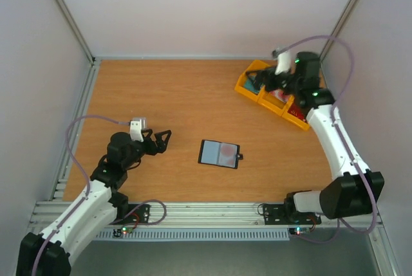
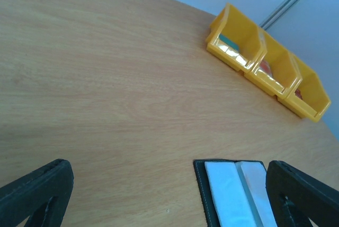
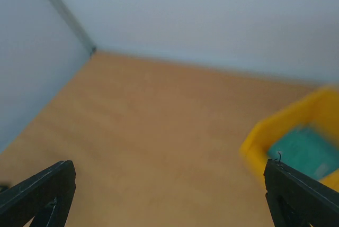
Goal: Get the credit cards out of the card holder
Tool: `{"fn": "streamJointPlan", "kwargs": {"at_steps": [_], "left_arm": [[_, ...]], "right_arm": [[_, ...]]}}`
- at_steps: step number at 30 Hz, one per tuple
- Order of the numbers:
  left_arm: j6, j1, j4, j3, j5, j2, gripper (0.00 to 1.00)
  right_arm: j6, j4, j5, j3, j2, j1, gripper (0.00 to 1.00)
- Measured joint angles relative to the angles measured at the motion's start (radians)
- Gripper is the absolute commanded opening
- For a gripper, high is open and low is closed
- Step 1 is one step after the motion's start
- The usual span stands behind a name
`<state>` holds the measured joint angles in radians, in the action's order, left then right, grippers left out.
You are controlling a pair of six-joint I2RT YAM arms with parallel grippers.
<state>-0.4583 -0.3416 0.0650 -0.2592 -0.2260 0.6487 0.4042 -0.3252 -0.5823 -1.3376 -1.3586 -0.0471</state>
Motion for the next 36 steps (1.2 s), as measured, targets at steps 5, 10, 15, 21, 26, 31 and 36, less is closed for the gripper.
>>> {"fn": "streamJointPlan", "kwargs": {"at_steps": [5, 10, 15, 21, 26, 31, 36], "left_arm": [[-0.026, 0.0, 0.0, 0.0, -0.002, 0.052, 0.99], [-0.04, 0.0, -0.002, 0.004, -0.003, 0.066, 0.99], [-0.068, 0.0, -0.001, 0.004, -0.027, 0.072, 0.97], [-0.148, -0.017, -0.001, 0.003, -0.099, 0.185, 0.94], [-0.223, -0.1, -0.002, -0.014, -0.13, 0.369, 0.94], [-0.274, -0.158, 0.03, -0.075, -0.163, 0.568, 0.98], [-0.294, -0.199, 0.123, -0.17, -0.22, 0.741, 0.98]], "right_arm": [[-0.102, -0.256, 0.225, 0.106, 0.047, -0.269, 0.97], [-0.22, -0.434, 0.379, 0.229, -0.006, -0.398, 0.98], [-0.282, -0.494, 0.394, 0.369, -0.131, -0.436, 0.95], [-0.313, -0.46, 0.306, 0.455, -0.233, -0.436, 0.85], [-0.308, -0.392, 0.239, 0.446, -0.259, -0.436, 0.77], [-0.286, -0.357, 0.191, 0.431, -0.285, -0.436, 0.74], [-0.27, -0.323, 0.133, 0.431, -0.299, -0.436, 0.72]]}}
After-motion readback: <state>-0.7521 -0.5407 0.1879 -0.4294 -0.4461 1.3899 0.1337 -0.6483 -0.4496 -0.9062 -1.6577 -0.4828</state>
